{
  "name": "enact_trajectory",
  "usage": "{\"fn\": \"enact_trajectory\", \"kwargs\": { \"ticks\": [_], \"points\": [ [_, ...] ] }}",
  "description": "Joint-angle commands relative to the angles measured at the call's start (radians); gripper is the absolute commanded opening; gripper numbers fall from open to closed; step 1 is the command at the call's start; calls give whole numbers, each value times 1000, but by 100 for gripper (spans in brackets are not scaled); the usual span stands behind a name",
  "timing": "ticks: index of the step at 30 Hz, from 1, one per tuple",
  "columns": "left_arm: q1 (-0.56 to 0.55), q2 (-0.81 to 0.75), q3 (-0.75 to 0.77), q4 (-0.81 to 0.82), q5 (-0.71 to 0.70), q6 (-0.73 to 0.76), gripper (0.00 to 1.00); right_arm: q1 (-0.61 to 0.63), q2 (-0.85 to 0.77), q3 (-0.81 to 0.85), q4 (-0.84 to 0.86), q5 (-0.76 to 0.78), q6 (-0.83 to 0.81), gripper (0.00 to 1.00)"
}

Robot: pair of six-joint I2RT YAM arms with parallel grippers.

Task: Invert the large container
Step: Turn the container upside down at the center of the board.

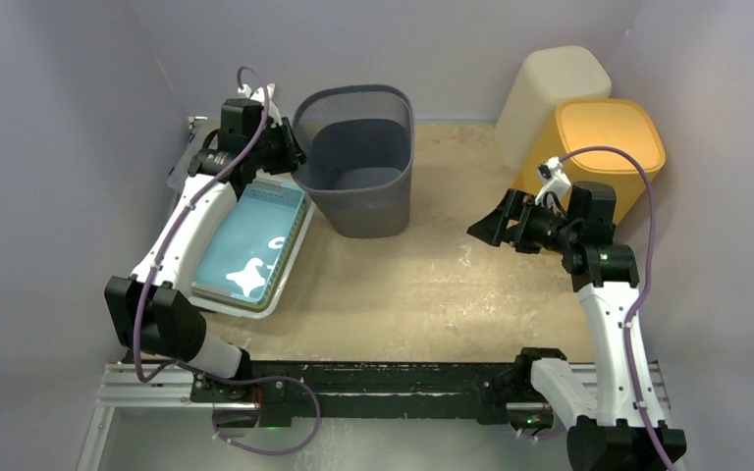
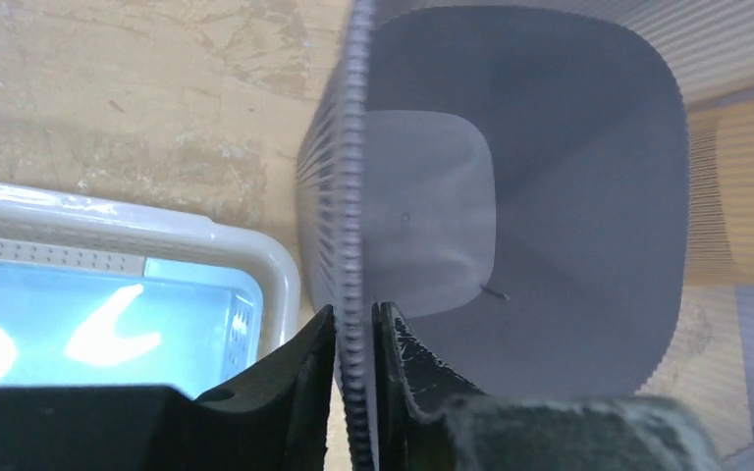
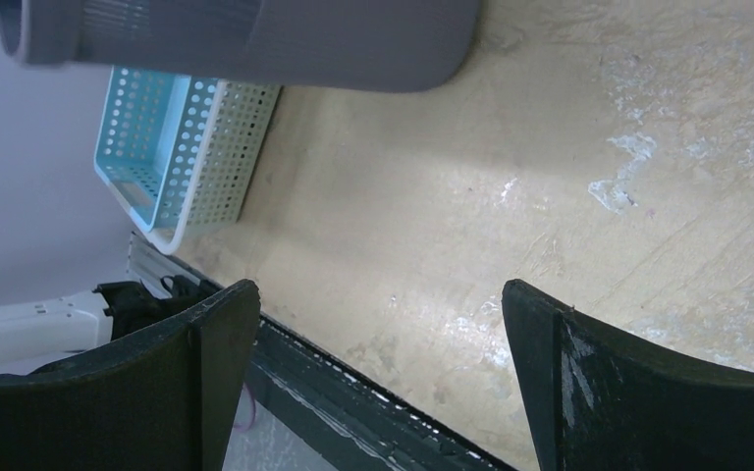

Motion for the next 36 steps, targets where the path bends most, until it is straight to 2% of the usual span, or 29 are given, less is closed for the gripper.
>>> {"fn": "enact_trajectory", "kwargs": {
  "ticks": [1,7,12,17,21,26,30,36],
  "points": [
    [-6,-49,-70,-28,73,8,16,3,-5,12,48,-44,12,96],
    [-8,-94,-144,18,172,-41,0,3,-6,12,52,-46,25,96],
    [-45,-146,-232,93,242,-123,0,3,-31,28,63,-38,50,95],
    [-155,-211,-367,231,255,-252,0,3,-60,61,85,-51,82,96],
    [-228,-266,-523,369,223,-384,0,3,-78,102,84,-45,97,98],
    [-245,-344,-752,604,212,-572,0,3,-96,127,85,-52,107,99],
    [-267,-365,-858,682,179,-624,0,3,-102,132,102,-96,112,99],
    [-339,-332,-912,744,110,-654,0,3,-105,135,129,-159,108,99]
  ]
}}
